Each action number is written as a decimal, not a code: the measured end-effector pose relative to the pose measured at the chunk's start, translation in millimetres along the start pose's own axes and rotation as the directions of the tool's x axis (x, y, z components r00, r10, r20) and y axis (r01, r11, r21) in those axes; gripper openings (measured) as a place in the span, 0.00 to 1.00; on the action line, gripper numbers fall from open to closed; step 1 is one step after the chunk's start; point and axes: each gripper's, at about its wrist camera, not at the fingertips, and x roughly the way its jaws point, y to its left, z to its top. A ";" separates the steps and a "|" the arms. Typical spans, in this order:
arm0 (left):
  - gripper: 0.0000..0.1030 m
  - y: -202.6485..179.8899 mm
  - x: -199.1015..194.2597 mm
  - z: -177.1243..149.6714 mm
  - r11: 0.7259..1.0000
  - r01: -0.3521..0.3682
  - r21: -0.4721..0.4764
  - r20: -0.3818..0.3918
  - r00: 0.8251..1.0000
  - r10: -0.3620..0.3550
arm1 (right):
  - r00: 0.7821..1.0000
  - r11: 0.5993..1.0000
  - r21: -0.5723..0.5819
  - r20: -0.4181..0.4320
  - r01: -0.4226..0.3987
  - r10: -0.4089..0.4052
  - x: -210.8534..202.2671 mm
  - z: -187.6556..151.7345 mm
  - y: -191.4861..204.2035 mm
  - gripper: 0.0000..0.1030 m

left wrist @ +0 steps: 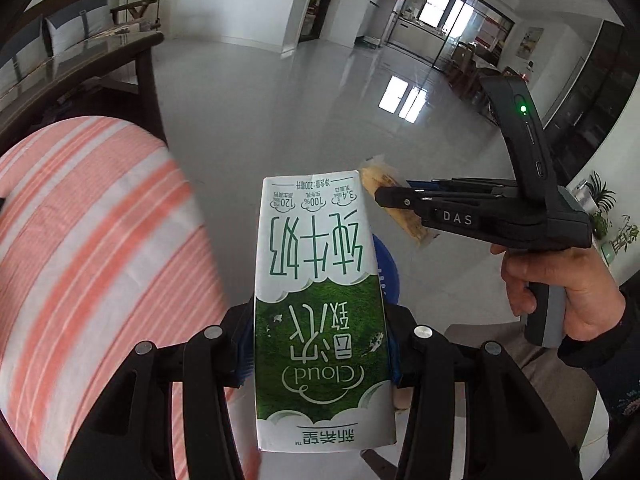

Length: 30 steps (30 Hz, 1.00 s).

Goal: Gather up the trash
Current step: 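Carry the milk carton and snack bar over the blue wastebasket and open both tools, then move both tools back over the table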

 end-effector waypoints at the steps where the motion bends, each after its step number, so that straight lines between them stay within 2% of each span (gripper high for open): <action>1: 0.47 -6.1 14.5 4.0 1.000 0.004 0.004 -0.013 1.000 -0.004 | 1.000 1.000 0.012 0.000 0.011 -0.011 2.3 0.1 -11.3 0.16; 6: 0.47 -22.8 78.3 19.1 1.000 0.021 0.009 -0.054 0.998 -0.020 | 0.999 0.995 0.087 -0.002 0.043 -0.043 19.1 -7.8 -62.7 0.16; 11: 0.47 -27.2 130.8 27.1 1.000 0.006 0.003 -0.092 0.996 -0.006 | 0.999 0.990 0.136 0.009 0.038 -0.039 31.7 -16.3 -89.4 0.16; 17: 0.49 -28.0 171.7 29.2 0.999 -0.008 0.031 -0.109 0.994 0.011 | 0.999 0.986 0.164 0.009 0.039 -0.041 42.4 -15.5 -108.6 0.16; 18: 0.53 -29.1 179.4 28.7 0.999 -0.015 0.034 -0.104 0.994 0.019 | 0.999 0.985 0.170 0.009 0.040 -0.042 42.1 -17.5 -111.7 0.16; 19: 0.63 -27.5 185.0 28.3 0.999 -0.022 0.034 -0.101 0.995 0.025 | 0.999 0.984 0.174 0.007 0.040 -0.042 43.2 -17.9 -115.5 0.16; 20: 0.79 -27.5 189.2 28.9 0.999 -0.030 0.031 -0.094 0.995 0.032 | 0.999 0.983 0.180 0.008 0.040 -0.042 45.0 -18.3 -118.7 0.17; 22: 0.89 -28.7 190.8 27.8 0.998 -0.049 0.025 -0.068 0.996 0.051 | 0.999 0.982 0.184 0.014 0.035 -0.039 47.0 -18.9 -123.0 0.37; 23: 0.90 -29.9 187.3 23.0 0.998 -0.062 0.024 -0.059 0.996 0.064 | 0.999 0.980 0.192 0.022 0.041 -0.046 46.9 -18.2 -124.5 0.54; 25: 0.92 -32.2 176.4 22.5 0.996 -0.086 0.019 -0.033 0.996 0.087 | 0.997 0.975 0.217 0.045 0.049 -0.060 43.2 -15.9 -126.0 0.58; 26: 0.92 -32.7 168.2 20.9 0.995 -0.095 0.017 -0.013 0.995 0.095 | 0.996 0.972 0.227 0.058 0.054 -0.069 39.1 -14.7 -127.4 0.63; 27: 0.93 -33.2 159.8 19.4 0.995 -0.103 0.016 0.008 0.995 0.103 | 0.993 0.970 0.232 0.070 0.074 -0.092 34.7 -13.7 -128.0 0.77; 28: 0.94 -33.7 147.9 17.8 0.994 -0.105 0.018 0.036 0.994 0.104 | 0.990 0.967 0.235 0.080 0.095 -0.117 32.4 -13.3 -129.1 0.84; 30: 0.95 -36.3 118.9 12.8 0.994 -0.109 0.026 0.112 0.988 0.106 | 0.980 0.961 0.244 0.114 0.132 -0.164 22.9 -13.2 -128.3 0.90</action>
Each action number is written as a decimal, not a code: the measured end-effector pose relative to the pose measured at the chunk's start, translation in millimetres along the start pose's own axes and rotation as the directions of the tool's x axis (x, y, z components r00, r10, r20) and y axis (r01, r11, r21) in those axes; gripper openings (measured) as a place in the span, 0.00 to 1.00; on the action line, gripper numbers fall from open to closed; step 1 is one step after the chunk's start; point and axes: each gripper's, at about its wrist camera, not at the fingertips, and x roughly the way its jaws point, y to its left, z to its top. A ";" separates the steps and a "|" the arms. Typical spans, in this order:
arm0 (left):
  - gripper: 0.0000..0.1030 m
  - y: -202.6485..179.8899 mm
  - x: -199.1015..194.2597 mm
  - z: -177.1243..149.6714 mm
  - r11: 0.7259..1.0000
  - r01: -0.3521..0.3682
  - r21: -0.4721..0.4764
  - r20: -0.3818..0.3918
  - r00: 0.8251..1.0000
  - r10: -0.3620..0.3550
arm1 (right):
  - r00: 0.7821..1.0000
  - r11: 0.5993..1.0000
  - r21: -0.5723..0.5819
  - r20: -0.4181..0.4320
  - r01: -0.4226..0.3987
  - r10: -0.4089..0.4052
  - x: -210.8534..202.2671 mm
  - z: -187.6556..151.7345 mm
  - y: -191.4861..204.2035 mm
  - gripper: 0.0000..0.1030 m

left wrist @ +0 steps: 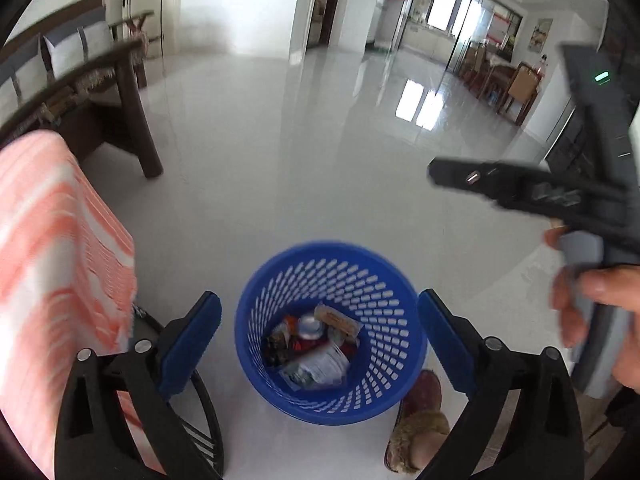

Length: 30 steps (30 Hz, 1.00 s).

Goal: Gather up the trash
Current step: 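Move both tools back over the table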

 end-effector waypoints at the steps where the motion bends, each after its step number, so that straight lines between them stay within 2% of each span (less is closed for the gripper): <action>1: 0.95 1.8 -16.4 -0.8 1.000 -0.003 -0.001 0.035 0.999 0.003 | 1.000 1.000 0.002 0.011 0.006 -0.006 -2.4 -0.1 -0.8 0.92; 2: 0.95 5.3 -30.5 -2.6 1.000 0.008 -0.006 0.053 0.999 -0.008 | 1.000 1.000 0.003 0.026 0.016 -0.016 -6.9 -0.7 -0.3 0.96; 5: 0.95 17.1 -71.0 -11.1 0.999 0.048 -0.015 0.078 0.996 -0.046 | 0.997 0.999 -0.013 0.065 0.035 -0.034 -17.8 -1.7 8.0 0.95; 9: 0.95 42.7 -113.6 -33.3 1.000 0.006 -0.004 0.046 0.999 -0.005 | 0.995 0.998 -0.059 0.094 0.017 -0.011 -26.7 -6.2 36.3 0.95; 14: 0.95 101.2 -154.1 -61.8 0.988 -0.122 -0.094 -0.034 0.992 0.120 | 0.995 0.978 -0.207 0.086 -0.041 0.060 -36.9 -24.2 95.7 0.95; 16: 0.95 135.3 -166.2 -78.4 0.972 -0.186 -0.145 -0.063 0.982 0.179 | 0.989 0.966 -0.227 0.053 -0.126 0.141 -41.9 -33.8 122.2 0.96; 18: 0.95 169.2 -182.3 -92.3 0.951 -0.233 -0.203 -0.078 0.972 0.222 | 0.971 0.956 -0.182 0.023 -0.228 0.236 -45.7 -48.4 149.8 0.96; 20: 0.95 202.3 -199.0 -107.3 0.927 -0.274 -0.255 -0.091 0.961 0.259 | 0.955 0.940 -0.172 -0.017 -0.295 0.296 -45.6 -63.7 182.1 0.96; 24: 0.95 263.6 -227.0 -132.8 0.874 -0.370 -0.314 -0.127 0.929 0.347 | 0.940 0.880 -0.331 -0.105 -0.340 0.324 -47.1 -91.3 270.4 0.96; 26: 0.95 291.7 -240.3 -144.2 0.849 -0.410 -0.333 -0.154 0.912 0.380 | 0.937 0.833 -0.430 -0.148 -0.348 0.315 -46.4 -103.1 318.3 0.96; 30: 0.95 342.7 -265.4 -159.1 0.805 -0.470 -0.361 -0.179 0.882 0.435 | 0.929 0.759 -0.536 -0.189 -0.369 0.318 -40.1 -108.3 392.2 0.96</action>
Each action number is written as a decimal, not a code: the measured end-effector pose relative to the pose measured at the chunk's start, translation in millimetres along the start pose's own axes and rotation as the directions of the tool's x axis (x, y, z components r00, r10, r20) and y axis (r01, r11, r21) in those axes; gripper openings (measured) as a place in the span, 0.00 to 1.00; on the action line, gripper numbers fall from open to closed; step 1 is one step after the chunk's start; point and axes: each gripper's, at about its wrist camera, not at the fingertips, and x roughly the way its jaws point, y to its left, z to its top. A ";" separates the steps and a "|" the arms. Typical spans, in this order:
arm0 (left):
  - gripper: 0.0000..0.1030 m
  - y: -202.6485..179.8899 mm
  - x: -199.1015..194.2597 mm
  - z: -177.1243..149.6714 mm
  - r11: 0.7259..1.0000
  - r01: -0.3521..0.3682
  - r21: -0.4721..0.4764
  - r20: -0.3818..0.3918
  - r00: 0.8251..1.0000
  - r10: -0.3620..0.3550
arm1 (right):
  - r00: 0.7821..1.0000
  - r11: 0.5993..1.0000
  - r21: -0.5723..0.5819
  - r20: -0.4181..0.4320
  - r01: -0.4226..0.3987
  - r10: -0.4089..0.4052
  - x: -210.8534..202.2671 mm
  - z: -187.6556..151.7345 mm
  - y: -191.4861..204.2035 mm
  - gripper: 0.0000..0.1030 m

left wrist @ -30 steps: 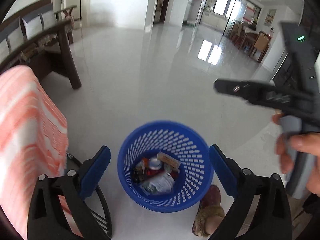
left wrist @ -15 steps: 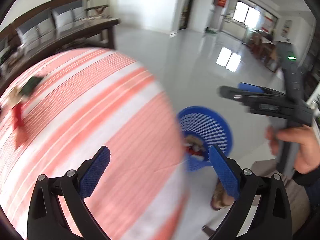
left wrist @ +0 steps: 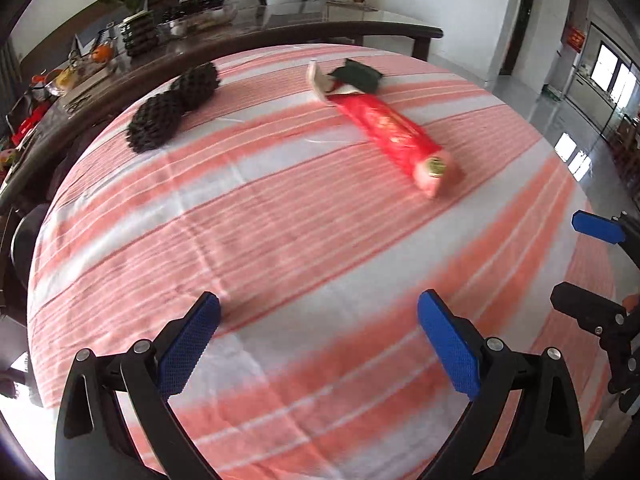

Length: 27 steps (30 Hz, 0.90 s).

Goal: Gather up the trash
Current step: 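Move both tools back over the table, then grasp the black coiled mesh bundle with the left tool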

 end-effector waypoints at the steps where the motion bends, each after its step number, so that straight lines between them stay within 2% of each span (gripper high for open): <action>1: 0.95 11.5 1.4 -1.6 1.000 -0.006 -0.015 0.002 1.000 0.007 | 1.000 1.000 -0.022 -0.008 0.001 -0.001 8.7 8.2 10.0 0.96; 4: 0.95 39.0 7.2 1.2 0.999 -0.023 -0.032 0.004 1.000 0.024 | 0.999 0.999 -0.053 -0.039 0.008 -0.010 41.4 29.7 29.8 0.96; 7: 0.96 46.5 9.7 3.4 1.000 -0.024 -0.014 0.013 1.000 0.024 | 0.997 0.996 -0.079 -0.067 0.043 -0.048 69.9 44.7 38.2 0.96; 17: 0.96 41.7 10.6 4.0 1.000 -0.019 -0.014 0.025 0.999 0.020 | 0.996 0.996 -0.069 -0.056 0.065 -0.068 78.4 52.4 40.2 0.96; 21: 0.96 48.9 9.2 5.2 0.999 0.038 0.001 0.035 0.999 -0.038 | 0.996 0.996 -0.068 -0.056 0.063 -0.067 77.8 51.8 39.9 0.96; 23: 0.96 65.8 8.1 12.1 0.996 0.085 -0.022 0.061 0.995 -0.084 | 0.996 0.996 -0.069 -0.056 0.064 -0.068 77.9 51.9 40.1 0.96; 25: 0.96 90.7 9.4 28.2 0.997 0.036 -0.063 0.086 0.996 -0.031 | 0.996 0.996 -0.069 -0.056 0.064 -0.068 77.8 52.0 39.9 0.96; 27: 0.96 117.8 12.8 50.9 0.993 0.047 -0.104 0.120 0.992 -0.035 | 0.996 0.996 -0.069 -0.056 0.065 -0.069 77.8 52.1 40.1 0.96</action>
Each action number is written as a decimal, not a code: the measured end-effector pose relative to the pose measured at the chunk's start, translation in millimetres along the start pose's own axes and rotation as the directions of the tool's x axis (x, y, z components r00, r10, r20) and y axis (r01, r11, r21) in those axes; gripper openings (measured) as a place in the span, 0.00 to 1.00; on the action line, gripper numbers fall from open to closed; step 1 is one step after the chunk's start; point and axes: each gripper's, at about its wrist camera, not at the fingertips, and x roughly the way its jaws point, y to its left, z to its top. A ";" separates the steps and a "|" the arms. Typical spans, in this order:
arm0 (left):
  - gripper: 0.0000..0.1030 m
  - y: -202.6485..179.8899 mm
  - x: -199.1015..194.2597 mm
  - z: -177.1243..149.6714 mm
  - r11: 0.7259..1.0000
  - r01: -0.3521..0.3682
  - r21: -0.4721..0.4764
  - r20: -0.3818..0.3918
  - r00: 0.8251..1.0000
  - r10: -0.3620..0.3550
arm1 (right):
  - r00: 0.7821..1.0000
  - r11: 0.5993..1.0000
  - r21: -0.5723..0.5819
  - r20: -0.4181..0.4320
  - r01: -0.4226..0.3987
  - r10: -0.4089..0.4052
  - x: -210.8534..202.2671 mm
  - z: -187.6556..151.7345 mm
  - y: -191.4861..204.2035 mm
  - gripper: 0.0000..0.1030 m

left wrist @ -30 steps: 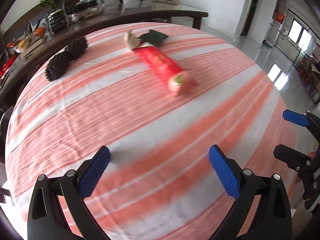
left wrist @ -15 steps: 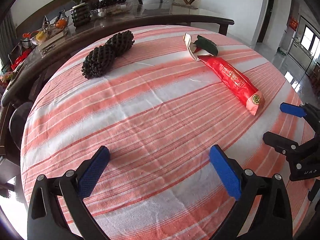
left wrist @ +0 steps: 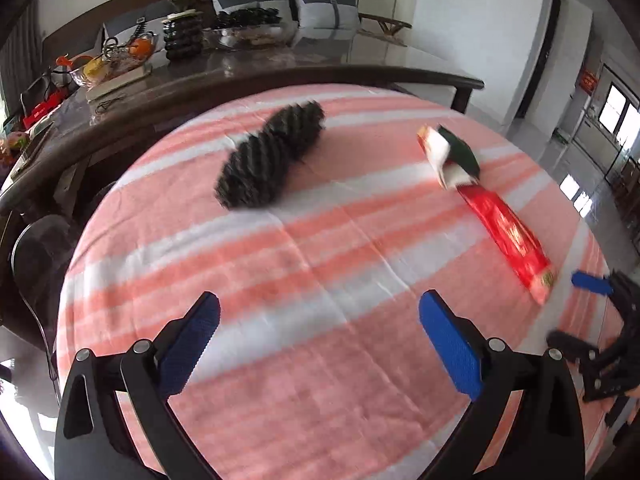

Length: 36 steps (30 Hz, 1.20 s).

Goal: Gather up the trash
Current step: 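Grasp the black coiled mesh bundle with the left tool, then set the black bundle down on the table and open the left tool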

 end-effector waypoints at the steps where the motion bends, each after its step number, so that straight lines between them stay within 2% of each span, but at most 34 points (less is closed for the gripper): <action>1: 0.96 9.9 5.6 12.2 1.000 0.018 -0.019 0.001 1.000 -0.018 | 1.000 1.000 0.000 0.000 0.000 0.000 0.0 0.1 -0.2 0.96; 4: 0.96 27.1 31.9 46.5 0.999 0.048 -0.023 -0.034 0.998 -0.048 | 1.000 1.000 0.000 0.000 -0.001 0.001 -0.1 -0.4 -0.3 0.96; 7: 0.96 29.5 57.2 69.7 0.999 -0.001 0.033 -0.051 0.999 0.003 | 1.000 1.000 0.001 0.000 -0.002 0.002 -0.4 -0.6 -0.3 0.96; 13: 0.95 26.6 85.9 86.5 0.996 0.011 0.090 -0.087 0.996 -0.003 | 1.000 1.000 0.000 0.000 -0.001 0.001 -0.2 -0.1 0.0 0.96; 14: 0.91 24.5 87.1 86.3 0.995 0.013 0.104 -0.086 0.996 -0.004 | 1.000 1.000 0.001 0.000 -0.001 0.001 -0.5 -0.3 0.2 0.96; 15: 0.74 22.5 87.7 85.9 0.993 0.012 0.115 -0.087 0.996 -0.002 | 1.000 1.000 0.000 0.000 -0.001 0.001 -0.3 -0.2 0.0 0.96; 17: 0.53 18.8 85.5 83.7 0.990 -0.019 0.138 -0.079 0.996 0.031 | 1.000 1.000 0.000 0.000 -0.001 0.001 -0.3 -0.2 -0.1 0.96; 18: 0.39 18.5 82.4 82.7 0.991 -0.012 0.133 -0.078 0.997 0.023 | 1.000 1.000 0.000 0.000 -0.001 0.001 -0.3 -0.2 -0.1 0.96; 19: 0.38 18.3 78.3 80.6 0.993 -0.005 0.118 -0.086 0.996 0.016 | 1.000 1.000 0.000 0.000 -0.001 0.001 -0.6 -0.3 0.3 0.96; 22: 0.37 11.1 57.8 62.7 0.995 -0.029 0.093 -0.091 0.995 0.037 | 1.000 1.000 0.000 0.000 -0.002 0.002 -0.4 -0.2 -0.1 0.96; 26: 0.38 -5.9 27.5 20.5 0.996 -0.059 0.066 -0.118 0.991 0.067 | 1.000 1.000 0.000 0.000 -0.002 0.002 -0.5 -0.3 0.0 0.96; 30: 0.40 -21.5 -1.9 -16.0 0.999 -0.049 0.019 -0.105 0.993 0.050 | 1.000 1.000 0.000 0.000 -0.002 0.002 -0.5 -0.2 -0.1 0.96; 33: 0.41 -26.7 -14.8 -31.9 0.999 -0.008 -0.033 -0.106 0.994 0.004 | 1.000 1.000 0.000 0.000 -0.002 0.002 -0.5 -0.2 -0.2 0.96; 35: 0.49 -31.7 -19.5 -38.2 0.999 0.006 -0.042 -0.102 0.995 -0.010 | 1.000 1.000 0.000 0.000 -0.002 0.002 -0.5 -0.2 -0.1 0.96; 36: 0.59 -34.5 -20.3 -39.8 0.999 0.006 -0.034 -0.099 0.995 -0.010 | 1.000 1.000 0.001 0.000 -0.002 0.002 -0.6 -0.2 -0.1 0.96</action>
